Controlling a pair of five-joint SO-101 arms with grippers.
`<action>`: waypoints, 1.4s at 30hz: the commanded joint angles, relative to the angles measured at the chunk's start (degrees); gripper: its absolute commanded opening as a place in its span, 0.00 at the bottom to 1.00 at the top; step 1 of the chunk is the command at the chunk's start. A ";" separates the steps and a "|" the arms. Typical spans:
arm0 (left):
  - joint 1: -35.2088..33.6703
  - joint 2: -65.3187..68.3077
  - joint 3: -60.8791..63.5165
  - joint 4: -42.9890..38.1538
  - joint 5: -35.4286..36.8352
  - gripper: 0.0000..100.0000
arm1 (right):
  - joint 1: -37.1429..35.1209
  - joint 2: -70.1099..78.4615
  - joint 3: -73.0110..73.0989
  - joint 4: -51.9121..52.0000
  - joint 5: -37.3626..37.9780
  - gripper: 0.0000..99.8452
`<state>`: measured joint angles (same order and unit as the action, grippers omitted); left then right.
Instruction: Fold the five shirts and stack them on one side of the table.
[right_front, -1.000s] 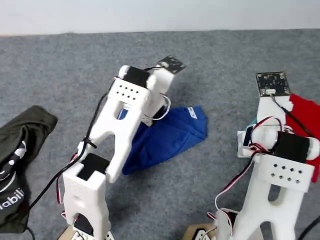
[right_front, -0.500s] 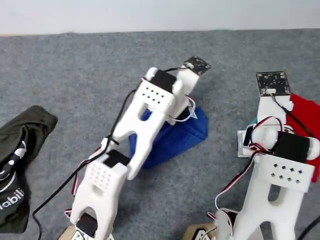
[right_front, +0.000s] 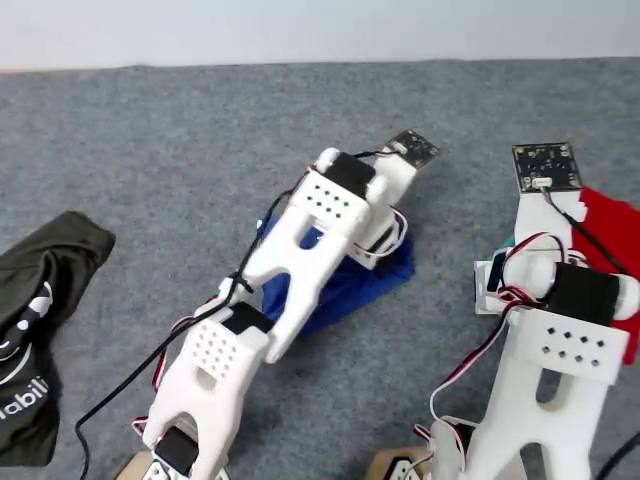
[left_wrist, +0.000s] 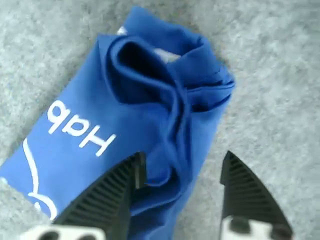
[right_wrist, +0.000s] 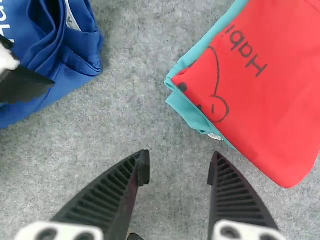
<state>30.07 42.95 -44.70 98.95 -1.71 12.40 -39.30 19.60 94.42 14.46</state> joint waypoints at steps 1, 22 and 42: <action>-4.57 -8.62 2.33 1.67 0.44 0.24 | -1.71 0.22 -0.35 -2.07 0.26 0.20; -41.32 -50.46 38.02 1.58 -0.97 0.00 | -23.96 20.35 -5.45 -16.75 -5.19 0.01; -55.47 -62.07 58.07 -1.85 -5.80 0.00 | -25.10 68.44 -39.74 -19.91 5.45 0.01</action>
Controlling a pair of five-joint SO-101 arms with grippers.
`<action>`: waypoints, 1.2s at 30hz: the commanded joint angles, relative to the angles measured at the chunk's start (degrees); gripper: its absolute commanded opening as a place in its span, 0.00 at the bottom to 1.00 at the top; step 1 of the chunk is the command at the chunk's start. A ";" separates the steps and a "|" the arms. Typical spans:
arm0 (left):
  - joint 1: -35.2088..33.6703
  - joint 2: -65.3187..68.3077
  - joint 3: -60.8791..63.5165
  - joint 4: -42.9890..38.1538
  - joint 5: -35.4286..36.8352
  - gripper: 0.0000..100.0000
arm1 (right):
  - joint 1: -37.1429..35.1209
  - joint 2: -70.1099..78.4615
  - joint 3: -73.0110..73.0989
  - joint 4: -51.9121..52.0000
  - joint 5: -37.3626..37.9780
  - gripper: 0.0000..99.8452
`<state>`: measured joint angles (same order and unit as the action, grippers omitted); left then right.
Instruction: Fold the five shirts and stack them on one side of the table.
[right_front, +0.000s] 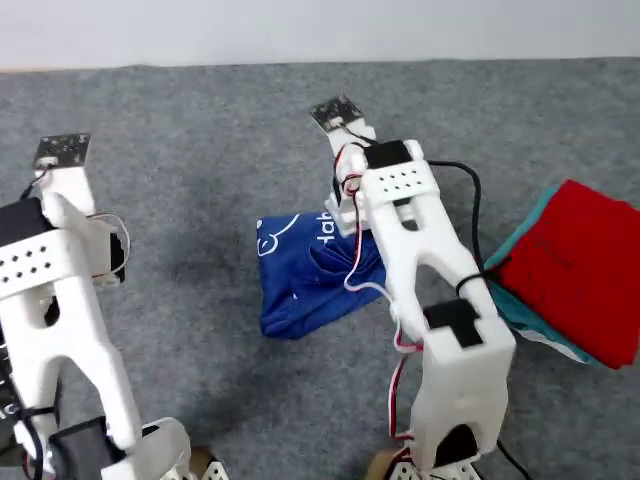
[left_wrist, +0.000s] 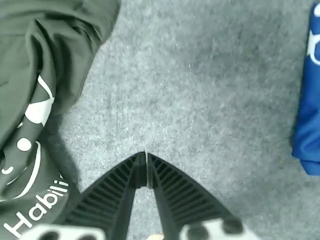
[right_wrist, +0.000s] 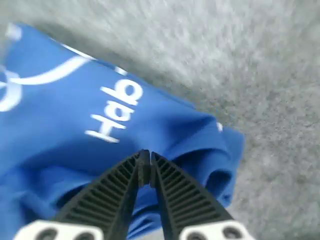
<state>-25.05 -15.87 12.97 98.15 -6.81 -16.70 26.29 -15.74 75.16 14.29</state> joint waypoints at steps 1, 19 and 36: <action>-0.35 -3.87 0.75 -1.05 -0.70 0.00 | 5.67 4.26 -5.19 -0.75 7.74 0.01; 0.00 -9.93 11.12 -6.68 -0.70 0.00 | -8.13 4.53 -25.67 15.96 10.02 0.02; -0.18 -9.93 11.30 -6.86 -0.70 0.00 | -13.93 13.85 -25.76 16.40 0.35 0.16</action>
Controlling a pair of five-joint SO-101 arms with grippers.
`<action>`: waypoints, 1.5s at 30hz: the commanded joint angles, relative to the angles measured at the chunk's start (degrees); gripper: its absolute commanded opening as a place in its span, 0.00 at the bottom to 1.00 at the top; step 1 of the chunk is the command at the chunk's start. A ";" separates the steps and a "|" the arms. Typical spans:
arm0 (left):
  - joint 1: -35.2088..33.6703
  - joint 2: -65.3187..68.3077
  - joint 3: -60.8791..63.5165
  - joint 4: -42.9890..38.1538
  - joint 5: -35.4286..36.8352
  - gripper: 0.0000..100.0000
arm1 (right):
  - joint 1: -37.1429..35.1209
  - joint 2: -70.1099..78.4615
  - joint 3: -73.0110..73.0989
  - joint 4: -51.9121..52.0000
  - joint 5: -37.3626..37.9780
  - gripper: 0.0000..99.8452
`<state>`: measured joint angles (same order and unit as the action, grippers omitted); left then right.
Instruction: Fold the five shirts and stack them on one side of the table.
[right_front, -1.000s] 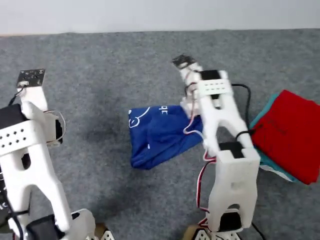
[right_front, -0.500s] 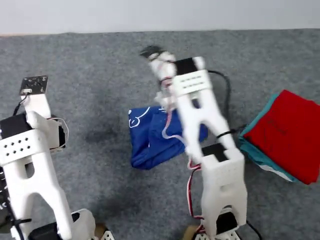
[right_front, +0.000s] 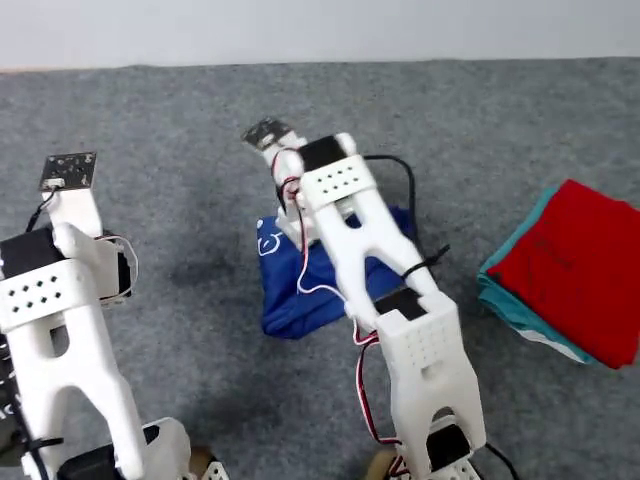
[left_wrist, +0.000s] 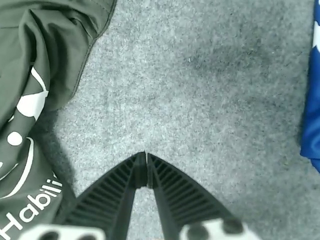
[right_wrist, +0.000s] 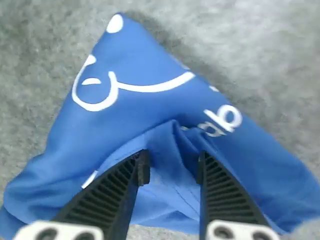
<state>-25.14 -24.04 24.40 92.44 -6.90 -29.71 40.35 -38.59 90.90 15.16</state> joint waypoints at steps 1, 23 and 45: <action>-0.18 -1.76 -0.13 -1.49 -0.62 0.00 | -0.92 0.13 -2.90 0.66 -0.26 0.15; -0.18 -1.76 -0.13 -1.76 -2.73 0.00 | 9.63 -11.12 2.29 12.09 10.73 0.01; -0.18 -1.76 -0.22 -1.67 -5.27 0.00 | 23.87 -22.73 23.56 12.18 14.77 0.12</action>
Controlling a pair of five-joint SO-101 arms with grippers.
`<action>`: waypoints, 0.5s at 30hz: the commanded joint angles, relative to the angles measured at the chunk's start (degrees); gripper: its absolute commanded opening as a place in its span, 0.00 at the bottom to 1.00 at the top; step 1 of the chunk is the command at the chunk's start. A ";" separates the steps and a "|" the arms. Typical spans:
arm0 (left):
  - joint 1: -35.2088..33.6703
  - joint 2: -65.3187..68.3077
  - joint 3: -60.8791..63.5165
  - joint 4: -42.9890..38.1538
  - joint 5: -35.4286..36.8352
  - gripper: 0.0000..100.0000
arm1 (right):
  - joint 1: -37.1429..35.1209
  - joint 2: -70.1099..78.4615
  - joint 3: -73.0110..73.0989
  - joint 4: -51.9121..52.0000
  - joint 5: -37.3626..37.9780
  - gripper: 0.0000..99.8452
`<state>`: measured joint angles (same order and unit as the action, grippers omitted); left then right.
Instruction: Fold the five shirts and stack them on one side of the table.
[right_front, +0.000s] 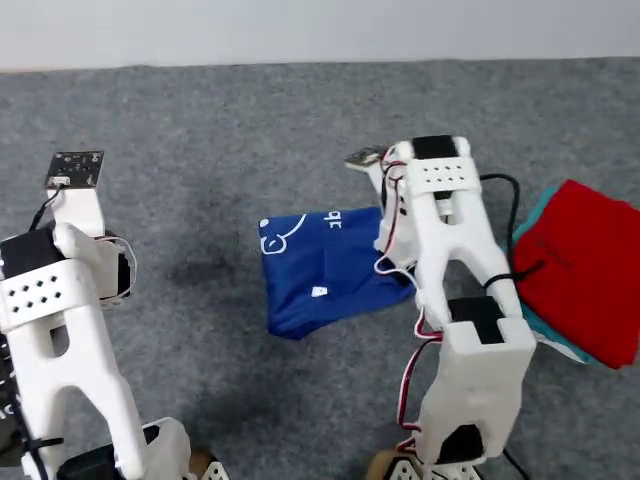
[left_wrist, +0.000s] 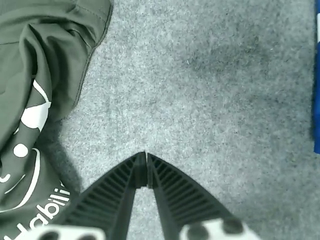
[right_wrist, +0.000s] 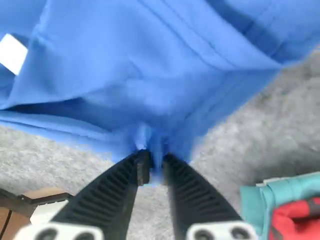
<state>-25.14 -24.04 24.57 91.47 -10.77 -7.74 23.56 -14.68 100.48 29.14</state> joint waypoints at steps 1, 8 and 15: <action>-0.18 -1.76 -0.31 -0.53 -2.20 0.00 | 1.71 -7.16 -0.35 2.59 0.70 0.13; -0.26 -1.76 -0.31 -0.79 -2.90 0.00 | -7.52 -14.02 -0.79 2.15 -3.87 0.16; -0.26 -1.76 -0.31 -0.62 -2.99 0.00 | -17.19 -12.35 -0.79 -9.01 -6.86 0.16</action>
<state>-25.14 -24.04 24.57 91.47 -13.05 -22.68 12.84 -14.68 96.26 24.75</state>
